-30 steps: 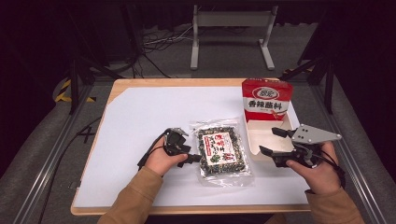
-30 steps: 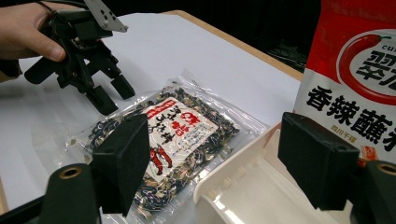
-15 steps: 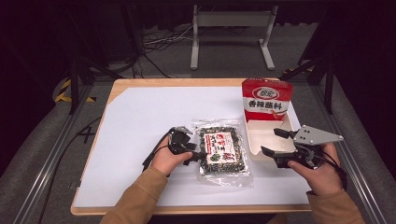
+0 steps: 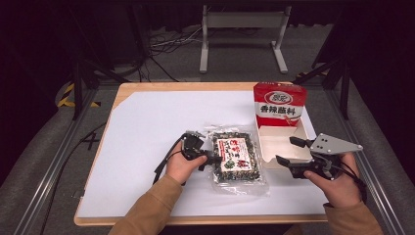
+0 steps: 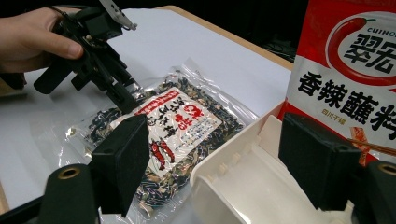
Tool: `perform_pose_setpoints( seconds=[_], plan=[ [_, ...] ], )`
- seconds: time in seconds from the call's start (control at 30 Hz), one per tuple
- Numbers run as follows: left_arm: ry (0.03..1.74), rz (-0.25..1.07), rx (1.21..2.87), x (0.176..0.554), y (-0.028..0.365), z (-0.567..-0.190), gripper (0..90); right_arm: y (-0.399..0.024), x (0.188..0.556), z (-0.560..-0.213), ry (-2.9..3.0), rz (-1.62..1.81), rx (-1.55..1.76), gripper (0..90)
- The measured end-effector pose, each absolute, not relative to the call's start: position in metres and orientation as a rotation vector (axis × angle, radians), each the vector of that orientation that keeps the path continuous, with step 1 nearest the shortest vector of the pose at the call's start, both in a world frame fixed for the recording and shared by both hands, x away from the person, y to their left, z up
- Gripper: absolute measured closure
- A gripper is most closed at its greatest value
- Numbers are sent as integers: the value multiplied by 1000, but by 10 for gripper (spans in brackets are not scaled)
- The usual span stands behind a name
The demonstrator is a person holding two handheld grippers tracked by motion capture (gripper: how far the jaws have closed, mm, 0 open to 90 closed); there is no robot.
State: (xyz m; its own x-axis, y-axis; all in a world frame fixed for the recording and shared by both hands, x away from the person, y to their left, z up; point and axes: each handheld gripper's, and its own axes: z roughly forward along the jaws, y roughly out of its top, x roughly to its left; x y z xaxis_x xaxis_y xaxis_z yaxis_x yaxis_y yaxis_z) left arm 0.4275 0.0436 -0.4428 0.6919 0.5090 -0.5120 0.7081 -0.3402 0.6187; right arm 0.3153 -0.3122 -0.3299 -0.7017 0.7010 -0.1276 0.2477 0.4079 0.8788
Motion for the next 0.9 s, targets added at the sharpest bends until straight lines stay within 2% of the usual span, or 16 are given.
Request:
perform_pose_setpoints(
  seconds=[0.17,0.33,0.43,0.63,0.73,0.9],
  plan=[
    [984,-274,2034,424,42,-443,557,-311,318,-332,2192,1244,808,250],
    [1005,-313,2005,423,53,-440,691,-308,319,-332,2200,1247,800,250],
    [996,-298,1995,422,55,-439,710,-308,320,-332,2200,1250,799,251],
    [966,-208,1931,416,67,-424,757,-306,322,-332,2204,1254,788,252],
    [916,-166,1906,412,74,-415,817,-304,324,-332,2212,1256,783,253],
    [858,-66,1902,401,79,-399,837,-302,326,-332,2216,1256,778,256]
  ],
)
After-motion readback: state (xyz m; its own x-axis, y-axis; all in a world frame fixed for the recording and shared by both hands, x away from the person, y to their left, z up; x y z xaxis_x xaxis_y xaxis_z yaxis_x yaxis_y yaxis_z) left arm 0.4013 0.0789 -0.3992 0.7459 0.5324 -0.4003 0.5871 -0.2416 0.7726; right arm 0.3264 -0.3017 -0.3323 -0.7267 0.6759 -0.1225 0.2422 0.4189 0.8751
